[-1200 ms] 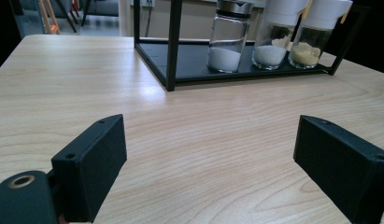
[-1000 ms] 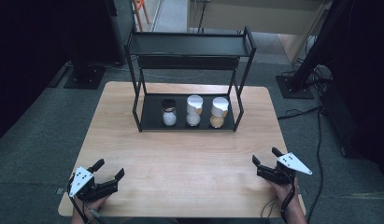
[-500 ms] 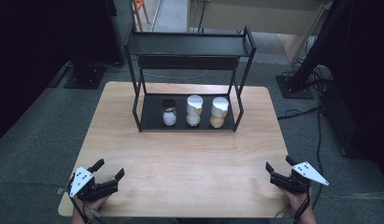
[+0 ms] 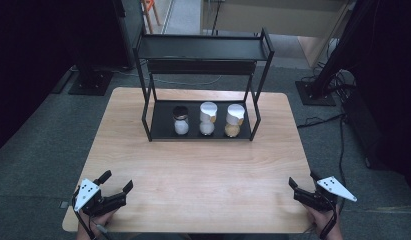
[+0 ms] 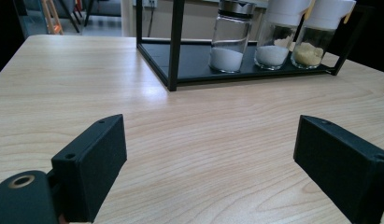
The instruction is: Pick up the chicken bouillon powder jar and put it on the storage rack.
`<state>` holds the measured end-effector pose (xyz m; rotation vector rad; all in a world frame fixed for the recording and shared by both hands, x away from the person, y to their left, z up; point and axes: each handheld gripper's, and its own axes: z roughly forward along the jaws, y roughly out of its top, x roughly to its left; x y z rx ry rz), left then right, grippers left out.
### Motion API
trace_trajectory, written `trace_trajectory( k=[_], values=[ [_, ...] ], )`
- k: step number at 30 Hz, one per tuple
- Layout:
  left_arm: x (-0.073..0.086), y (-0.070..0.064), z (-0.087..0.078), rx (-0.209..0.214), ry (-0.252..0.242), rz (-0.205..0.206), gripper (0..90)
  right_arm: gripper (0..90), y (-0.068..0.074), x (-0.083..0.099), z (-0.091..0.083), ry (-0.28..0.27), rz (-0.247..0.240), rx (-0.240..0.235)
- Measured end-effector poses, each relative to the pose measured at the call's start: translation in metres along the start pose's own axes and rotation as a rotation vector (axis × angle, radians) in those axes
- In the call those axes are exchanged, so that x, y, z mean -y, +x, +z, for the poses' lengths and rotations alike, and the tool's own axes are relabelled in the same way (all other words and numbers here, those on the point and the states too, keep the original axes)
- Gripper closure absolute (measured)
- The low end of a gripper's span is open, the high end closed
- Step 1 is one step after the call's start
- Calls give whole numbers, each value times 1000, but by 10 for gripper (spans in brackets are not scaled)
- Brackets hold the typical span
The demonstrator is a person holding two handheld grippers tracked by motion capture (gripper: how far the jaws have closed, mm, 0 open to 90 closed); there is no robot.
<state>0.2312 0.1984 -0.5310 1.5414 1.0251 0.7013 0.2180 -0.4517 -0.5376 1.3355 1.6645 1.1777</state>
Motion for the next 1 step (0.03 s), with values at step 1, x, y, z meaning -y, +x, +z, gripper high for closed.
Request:
trace_trajectory(
  k=[1],
  values=[
    [0,0,0,0,0,0,99,114,-1,1,-1,1,3,2]
  ],
)
